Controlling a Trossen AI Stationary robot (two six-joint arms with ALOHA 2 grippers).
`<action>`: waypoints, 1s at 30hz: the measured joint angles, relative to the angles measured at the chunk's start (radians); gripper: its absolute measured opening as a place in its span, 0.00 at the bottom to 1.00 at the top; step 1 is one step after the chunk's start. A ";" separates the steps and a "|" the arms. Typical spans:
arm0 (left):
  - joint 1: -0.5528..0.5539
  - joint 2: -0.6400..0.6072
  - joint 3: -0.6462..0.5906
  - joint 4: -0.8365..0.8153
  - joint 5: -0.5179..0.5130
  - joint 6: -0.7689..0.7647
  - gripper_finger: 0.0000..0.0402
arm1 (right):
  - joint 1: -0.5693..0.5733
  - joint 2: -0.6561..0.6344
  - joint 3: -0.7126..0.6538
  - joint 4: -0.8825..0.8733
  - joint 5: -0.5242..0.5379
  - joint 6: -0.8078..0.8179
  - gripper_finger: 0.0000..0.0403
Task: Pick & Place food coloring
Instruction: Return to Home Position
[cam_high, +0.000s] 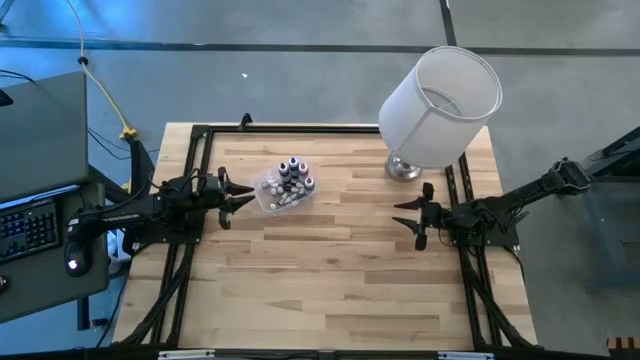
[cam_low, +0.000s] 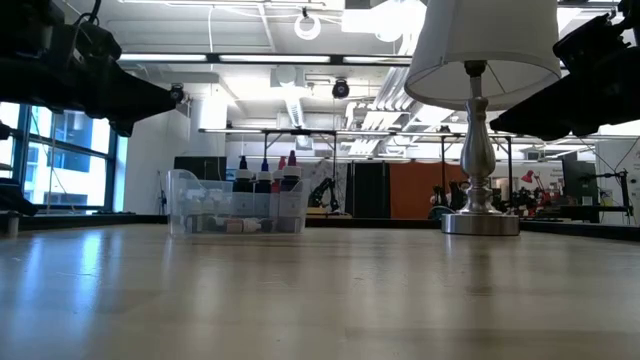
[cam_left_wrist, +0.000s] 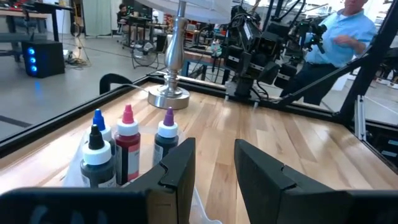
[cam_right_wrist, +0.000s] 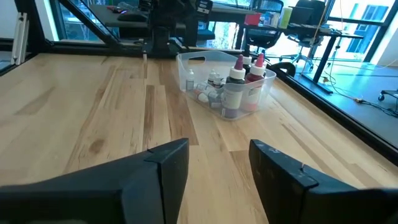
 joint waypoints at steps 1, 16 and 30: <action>0.000 0.000 0.000 0.000 0.000 0.000 0.28 | 0.000 0.000 0.000 0.000 0.000 0.000 0.40; 0.000 0.000 0.000 0.000 -0.001 0.000 0.28 | 0.000 0.000 0.000 0.000 0.000 0.000 0.40; 0.000 0.000 -0.001 0.000 -0.001 0.000 0.28 | 0.000 0.000 -0.001 0.000 0.000 -0.003 0.40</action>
